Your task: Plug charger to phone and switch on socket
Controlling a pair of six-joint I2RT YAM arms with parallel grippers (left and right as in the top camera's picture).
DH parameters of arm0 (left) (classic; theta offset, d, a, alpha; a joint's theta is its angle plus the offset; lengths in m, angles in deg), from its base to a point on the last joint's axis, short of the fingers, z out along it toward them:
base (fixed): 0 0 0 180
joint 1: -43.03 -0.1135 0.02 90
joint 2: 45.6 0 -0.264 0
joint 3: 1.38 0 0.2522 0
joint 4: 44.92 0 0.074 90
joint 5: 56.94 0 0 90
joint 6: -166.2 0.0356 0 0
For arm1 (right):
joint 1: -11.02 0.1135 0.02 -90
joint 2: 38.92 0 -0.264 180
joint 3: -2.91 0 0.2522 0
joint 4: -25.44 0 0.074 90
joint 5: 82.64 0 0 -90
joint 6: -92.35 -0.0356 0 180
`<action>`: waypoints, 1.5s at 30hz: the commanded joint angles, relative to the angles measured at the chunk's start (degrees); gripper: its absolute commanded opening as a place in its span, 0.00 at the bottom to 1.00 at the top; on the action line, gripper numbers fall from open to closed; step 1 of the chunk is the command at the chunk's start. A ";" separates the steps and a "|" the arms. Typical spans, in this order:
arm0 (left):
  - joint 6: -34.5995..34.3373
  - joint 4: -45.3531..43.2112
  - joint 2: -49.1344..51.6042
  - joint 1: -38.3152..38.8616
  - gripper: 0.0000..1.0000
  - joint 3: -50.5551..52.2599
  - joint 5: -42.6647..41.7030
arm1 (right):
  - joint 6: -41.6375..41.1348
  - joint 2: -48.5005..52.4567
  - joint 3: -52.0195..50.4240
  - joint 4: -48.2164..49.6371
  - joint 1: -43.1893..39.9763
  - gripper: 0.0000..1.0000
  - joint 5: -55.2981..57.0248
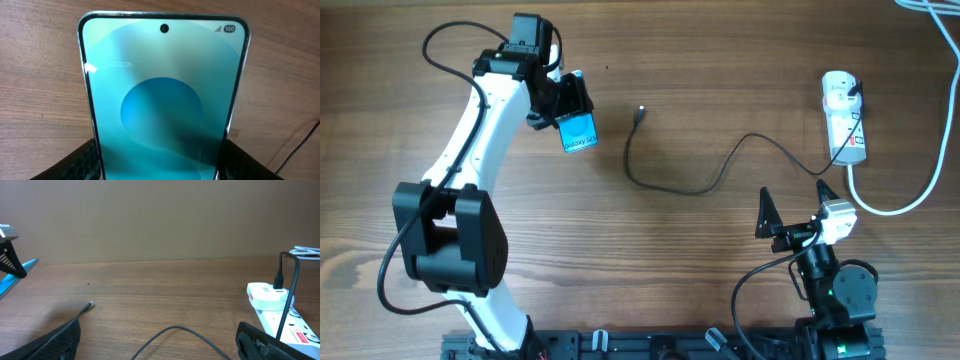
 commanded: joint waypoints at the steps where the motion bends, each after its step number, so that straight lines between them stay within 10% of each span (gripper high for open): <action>1: 0.70 0.85 -1.92 0.61 0.51 -1.44 -3.69 | 0.17 0.13 -0.04 0.24 0.28 1.00 0.81; 15: -12.41 2.40 -1.92 0.61 0.48 -1.44 -21.66 | -22.36 3.85 2.99 5.31 0.28 1.00 -14.58; 27: -19.02 2.14 -1.92 0.55 0.49 -1.44 -22.29 | -19.30 59.32 45.31 -15.32 0.28 1.00 -39.63; 34: -24.41 2.03 -1.92 0.55 0.49 -1.44 -22.51 | -31.54 78.12 47.89 -4.35 0.96 0.91 -45.66; 45: -33.92 1.99 -1.90 0.57 0.49 -1.44 -22.51 | -42.69 86.33 47.89 11.04 19.61 0.83 -22.95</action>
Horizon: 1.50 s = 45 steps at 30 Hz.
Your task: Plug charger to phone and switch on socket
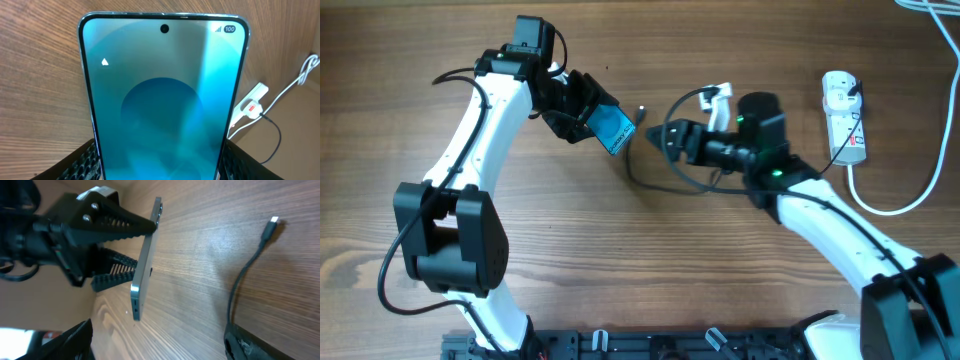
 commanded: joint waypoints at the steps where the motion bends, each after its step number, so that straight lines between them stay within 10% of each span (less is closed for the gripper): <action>1: -4.39 -0.17 -1.86 0.26 0.49 -1.38 -1.53 | -8.59 1.44 0.83 1.36 4.66 0.82 11.28; 19: -5.35 0.07 -1.86 2.12 0.48 -1.38 -1.75 | -14.56 12.07 9.86 5.16 12.41 0.61 21.00; 45: -7.32 0.07 -1.86 3.89 0.53 -1.38 -1.77 | -15.23 12.79 10.16 4.17 14.29 0.05 22.56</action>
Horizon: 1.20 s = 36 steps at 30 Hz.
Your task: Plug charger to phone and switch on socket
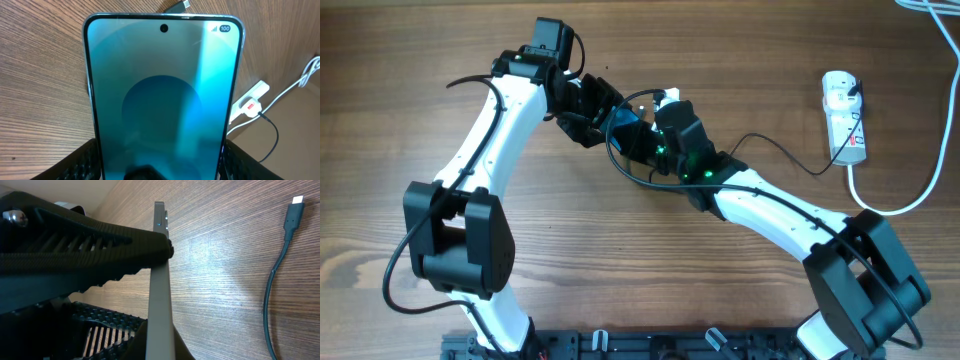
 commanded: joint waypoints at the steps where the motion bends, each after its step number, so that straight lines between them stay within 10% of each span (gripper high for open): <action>1: -0.55 -0.13 -1.81 0.15 0.58 -1.33 -1.81 | -0.66 0.59 1.16 2.03 0.17 0.05 -1.25; 9: -0.52 0.04 -1.81 0.15 1.00 -1.33 -1.79 | -1.95 0.52 1.16 3.89 -0.85 0.04 -4.20; 15: 0.00 0.02 -1.84 -0.66 1.00 -1.33 -1.77 | -1.92 -0.13 1.16 2.97 -4.39 0.04 -9.42; 26: 22.05 -0.13 -1.84 -4.04 1.00 -1.33 -9.25 | 4.63 -3.28 1.16 -3.39 -12.26 0.04 -21.11; 36: 28.04 -0.15 -1.84 -4.04 1.00 -1.33 -13.75 | 6.21 -22.12 0.44 -20.28 -24.11 0.04 -23.06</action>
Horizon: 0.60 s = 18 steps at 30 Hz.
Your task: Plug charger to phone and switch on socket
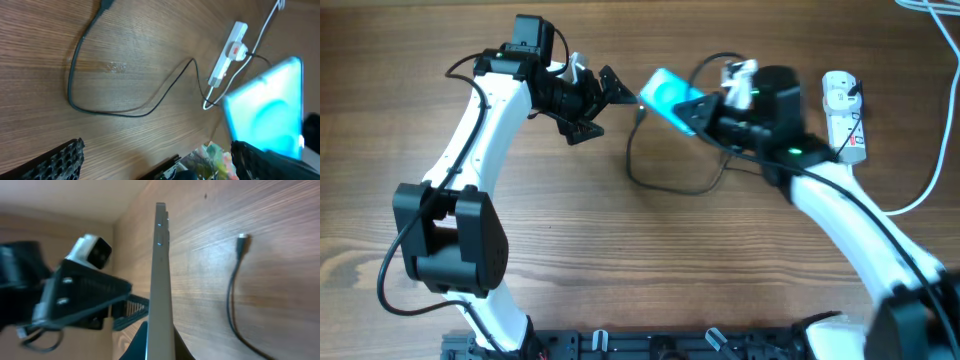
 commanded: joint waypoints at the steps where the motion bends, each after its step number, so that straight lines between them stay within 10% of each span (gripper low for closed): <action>1: 2.23 -0.15 -1.81 -0.17 1.00 -1.11 -1.75 | 0.35 -9.94 -1.07 -2.51 -4.79 0.04 -1.07; 5: 2.23 -0.17 -1.81 -0.17 1.00 -1.11 -2.84 | -15.78 -19.98 -11.67 2.51 -6.19 0.04 6.69; 10: 1.66 -1.90 -1.81 -0.15 1.00 -1.11 -6.21 | -35.47 -21.33 -29.77 36.00 -1.14 0.04 16.44; 18: -7.72 -10.99 -1.79 0.87 1.00 -1.11 -12.72 | -42.10 -10.25 -31.17 52.41 14.14 0.04 41.03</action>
